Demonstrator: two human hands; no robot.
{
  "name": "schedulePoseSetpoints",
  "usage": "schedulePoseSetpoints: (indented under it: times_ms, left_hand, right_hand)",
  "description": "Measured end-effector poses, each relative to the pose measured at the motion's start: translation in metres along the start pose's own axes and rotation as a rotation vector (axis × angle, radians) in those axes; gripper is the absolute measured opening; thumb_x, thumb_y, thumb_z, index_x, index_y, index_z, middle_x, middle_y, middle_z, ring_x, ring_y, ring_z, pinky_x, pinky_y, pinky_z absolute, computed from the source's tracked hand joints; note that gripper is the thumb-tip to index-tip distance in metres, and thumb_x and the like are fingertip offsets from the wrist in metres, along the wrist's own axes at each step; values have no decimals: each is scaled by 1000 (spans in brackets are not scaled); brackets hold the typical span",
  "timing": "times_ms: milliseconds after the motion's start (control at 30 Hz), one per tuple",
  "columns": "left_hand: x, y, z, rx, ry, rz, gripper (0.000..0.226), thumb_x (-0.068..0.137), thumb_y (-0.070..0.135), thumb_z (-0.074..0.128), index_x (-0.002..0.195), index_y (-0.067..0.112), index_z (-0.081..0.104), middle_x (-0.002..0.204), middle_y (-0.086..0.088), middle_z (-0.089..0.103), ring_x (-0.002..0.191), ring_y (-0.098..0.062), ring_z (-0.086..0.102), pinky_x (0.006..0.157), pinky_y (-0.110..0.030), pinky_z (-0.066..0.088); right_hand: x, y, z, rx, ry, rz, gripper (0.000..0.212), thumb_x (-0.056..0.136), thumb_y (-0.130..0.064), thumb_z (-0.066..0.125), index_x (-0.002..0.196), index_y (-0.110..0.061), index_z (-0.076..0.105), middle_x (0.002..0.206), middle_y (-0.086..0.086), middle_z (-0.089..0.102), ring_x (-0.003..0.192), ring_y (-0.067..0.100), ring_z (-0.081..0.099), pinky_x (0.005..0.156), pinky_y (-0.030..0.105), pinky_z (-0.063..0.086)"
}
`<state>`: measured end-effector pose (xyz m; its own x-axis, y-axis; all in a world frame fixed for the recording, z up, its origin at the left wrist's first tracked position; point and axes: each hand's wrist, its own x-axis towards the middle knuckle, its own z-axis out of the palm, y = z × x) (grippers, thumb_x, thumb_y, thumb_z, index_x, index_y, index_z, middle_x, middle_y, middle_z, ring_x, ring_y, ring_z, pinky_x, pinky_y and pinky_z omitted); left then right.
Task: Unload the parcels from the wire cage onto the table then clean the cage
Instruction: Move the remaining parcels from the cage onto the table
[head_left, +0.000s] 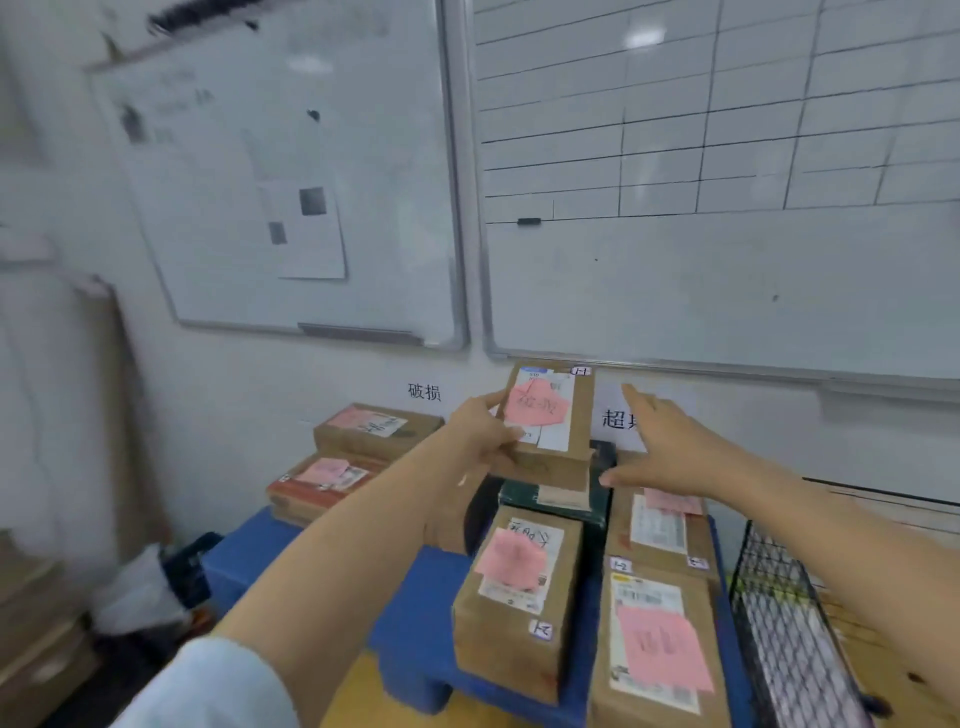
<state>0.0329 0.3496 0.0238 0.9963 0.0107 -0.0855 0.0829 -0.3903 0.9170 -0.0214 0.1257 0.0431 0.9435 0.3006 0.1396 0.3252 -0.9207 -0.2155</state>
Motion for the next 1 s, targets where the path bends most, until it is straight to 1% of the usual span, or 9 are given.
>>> schedulePoseSetpoints:
  times_ms: [167, 233, 267, 367, 467, 600, 733, 867, 1000]
  left_hand:
    - [22, -36, -62, -43, 39, -65, 68, 85, -1, 64, 143, 28, 41, 119, -7, 65, 94, -25, 69, 84, -41, 57]
    - [27, -45, -84, -69, 48, -78, 65, 88, -3, 61, 142, 27, 42, 124, -5, 61, 88, -22, 67, 74, -32, 59]
    - [29, -51, -96, -49, 73, -87, 63, 88, -1, 61, 141, 29, 42, 126, -4, 60, 91, -20, 66, 74, -27, 58]
    - [41, -71, -133, -35, 130, -120, 64, 85, 2, 66, 139, 30, 45, 127, -6, 59, 108, -24, 62, 95, -38, 51]
    - [64, -95, -171, -48, 160, -154, 69, 80, 3, 71, 138, 31, 47, 125, -5, 60, 106, -29, 63, 92, -44, 52]
    - [94, -116, -220, -98, 143, -163, 66, 81, -3, 67, 137, 27, 49, 127, -9, 60, 106, -34, 63, 90, -47, 53]
    - [131, -140, -266, -81, 143, -177, 64, 84, -6, 63, 139, 22, 47, 122, -13, 63, 103, -33, 65, 90, -46, 53]
    - [171, -167, -306, -2, 103, -183, 65, 84, -4, 63, 141, 22, 44, 124, -13, 62, 105, -31, 64, 89, -45, 54]
    - [209, -190, -329, 47, 40, -195, 65, 85, -2, 62, 142, 23, 43, 125, -12, 62, 107, -29, 63, 90, -43, 53]
  right_hand:
    - [39, -50, 30, 38, -57, 7, 118, 78, -55, 71, 153, -7, -6, 159, 10, 15, 144, 23, 20, 114, 32, 24]
    - [60, -68, 37, 51, -69, -2, 117, 77, -55, 72, 153, -7, -4, 158, 11, 19, 143, 25, 23, 113, 34, 27]
    - [70, -78, 40, 61, -72, -16, 116, 77, -54, 72, 153, -8, -2, 157, 12, 22, 141, 26, 25, 112, 35, 29]
    - [96, -111, 55, 91, -80, -58, 113, 79, -53, 70, 153, -6, -2, 157, 13, 20, 142, 27, 24, 112, 36, 29]
    - [124, -143, 76, 122, -97, -66, 105, 83, -48, 68, 152, -6, 1, 156, 13, 22, 140, 27, 28, 111, 37, 31]
    - [169, -184, 104, 130, -101, -55, 109, 80, -48, 72, 153, -6, 3, 156, 12, 24, 140, 27, 28, 112, 36, 30]
    - [222, -230, 144, 177, -76, -44, 99, 80, -43, 73, 151, -10, 14, 150, 11, 34, 134, 26, 36, 107, 39, 37]
    - [272, -275, 181, 156, -37, -26, 102, 80, -43, 73, 153, -12, 9, 156, 9, 26, 138, 26, 33, 111, 43, 35]
    - [313, -303, 205, 176, -43, 38, 93, 84, -39, 68, 153, -10, 12, 154, 10, 28, 138, 25, 34, 110, 41, 36]
